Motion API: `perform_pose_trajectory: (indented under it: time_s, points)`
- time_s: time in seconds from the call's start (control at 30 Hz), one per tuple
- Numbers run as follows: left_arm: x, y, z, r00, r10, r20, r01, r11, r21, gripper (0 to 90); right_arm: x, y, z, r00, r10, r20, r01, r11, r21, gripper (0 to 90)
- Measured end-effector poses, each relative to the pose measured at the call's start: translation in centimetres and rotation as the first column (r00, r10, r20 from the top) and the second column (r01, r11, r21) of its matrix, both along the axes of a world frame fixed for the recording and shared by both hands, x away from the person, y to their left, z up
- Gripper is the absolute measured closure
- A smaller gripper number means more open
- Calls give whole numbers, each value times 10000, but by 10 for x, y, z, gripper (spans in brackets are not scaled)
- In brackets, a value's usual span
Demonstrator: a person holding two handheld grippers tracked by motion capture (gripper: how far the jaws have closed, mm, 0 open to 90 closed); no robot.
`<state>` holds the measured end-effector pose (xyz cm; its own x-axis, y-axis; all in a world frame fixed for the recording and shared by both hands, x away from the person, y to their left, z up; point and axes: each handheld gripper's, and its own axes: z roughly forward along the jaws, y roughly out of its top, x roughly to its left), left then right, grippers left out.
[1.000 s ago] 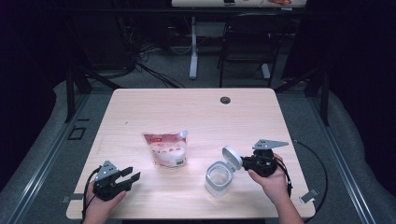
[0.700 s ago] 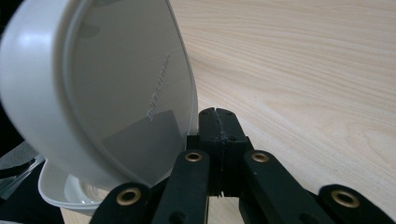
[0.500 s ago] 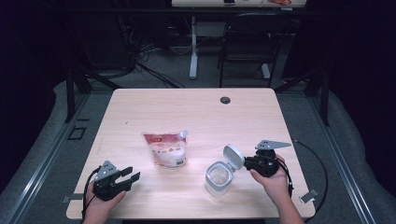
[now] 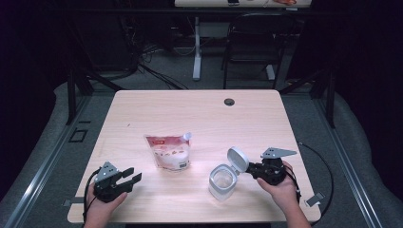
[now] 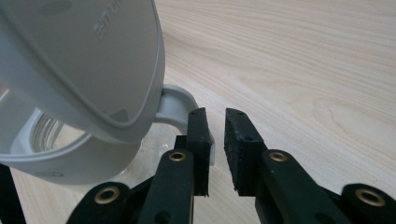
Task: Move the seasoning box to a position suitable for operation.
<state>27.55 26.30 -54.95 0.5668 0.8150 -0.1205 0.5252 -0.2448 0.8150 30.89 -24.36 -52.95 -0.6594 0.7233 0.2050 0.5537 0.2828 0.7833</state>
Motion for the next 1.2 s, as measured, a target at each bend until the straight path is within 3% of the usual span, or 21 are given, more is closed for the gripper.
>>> perform_pose_trajectory:
  time_s: [0.5,0.8,1.07,1.1,1.13,1.2]
  points:
    - [3,-2,1,10000,-81,44,82,9999,-98,563,-6,5,-11,9986,520,-96,-523,9979,-385,666]
    - [1,-1,1,10000,-64,40,64,10000,-35,563,-1,14,-18,9987,434,249,-424,9984,-384,605]
    - [-1,0,1,10000,6,56,-6,10000,-38,563,4,19,-22,9993,227,298,-220,9994,-250,637]
    - [-1,0,1,10000,7,61,-7,10000,-31,563,4,19,-22,9993,259,260,-253,9994,-226,654]
    - [-1,1,1,10000,4,70,-4,10000,-15,563,5,21,-22,9991,367,200,-362,9990,-244,726]
    - [-2,1,1,10000,14,76,-14,10000,-26,563,5,22,-23,9990,417,182,-414,9990,-172,755]
